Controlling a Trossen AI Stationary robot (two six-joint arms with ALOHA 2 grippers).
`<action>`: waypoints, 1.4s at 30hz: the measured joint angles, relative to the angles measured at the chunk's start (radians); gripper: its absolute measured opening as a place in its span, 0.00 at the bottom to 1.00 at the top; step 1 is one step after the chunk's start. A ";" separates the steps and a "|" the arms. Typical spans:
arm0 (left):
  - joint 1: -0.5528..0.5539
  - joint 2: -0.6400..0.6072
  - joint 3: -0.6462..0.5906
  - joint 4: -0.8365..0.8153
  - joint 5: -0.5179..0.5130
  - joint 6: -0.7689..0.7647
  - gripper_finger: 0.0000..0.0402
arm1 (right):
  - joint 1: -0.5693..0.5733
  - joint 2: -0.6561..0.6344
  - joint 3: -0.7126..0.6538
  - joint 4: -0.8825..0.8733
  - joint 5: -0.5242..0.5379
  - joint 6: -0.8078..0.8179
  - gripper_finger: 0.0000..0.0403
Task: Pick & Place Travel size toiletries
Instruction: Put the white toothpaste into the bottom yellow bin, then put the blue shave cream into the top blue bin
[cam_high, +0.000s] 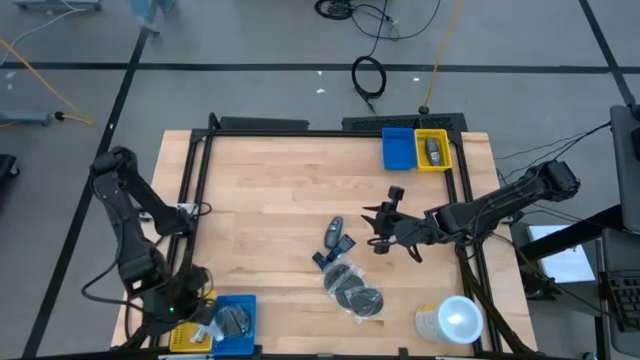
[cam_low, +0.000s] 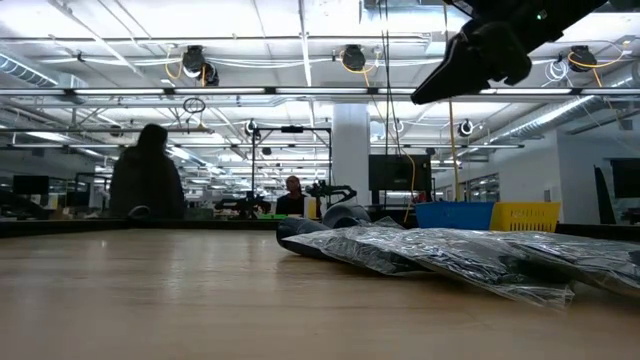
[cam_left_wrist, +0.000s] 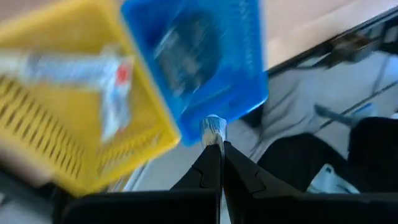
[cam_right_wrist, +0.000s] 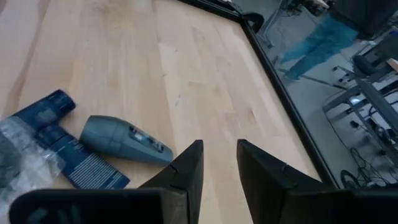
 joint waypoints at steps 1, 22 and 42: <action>-0.012 0.000 0.000 -0.002 0.030 -0.036 0.00 | 0.000 0.000 -0.002 0.000 -0.005 0.000 0.22; -0.047 0.001 0.000 -0.191 0.218 -0.169 0.01 | 0.000 0.000 -0.006 0.004 -0.025 0.000 0.22; -0.041 0.001 0.000 -0.270 -0.014 -0.010 0.33 | 0.000 0.000 -0.007 0.000 -0.107 0.007 0.22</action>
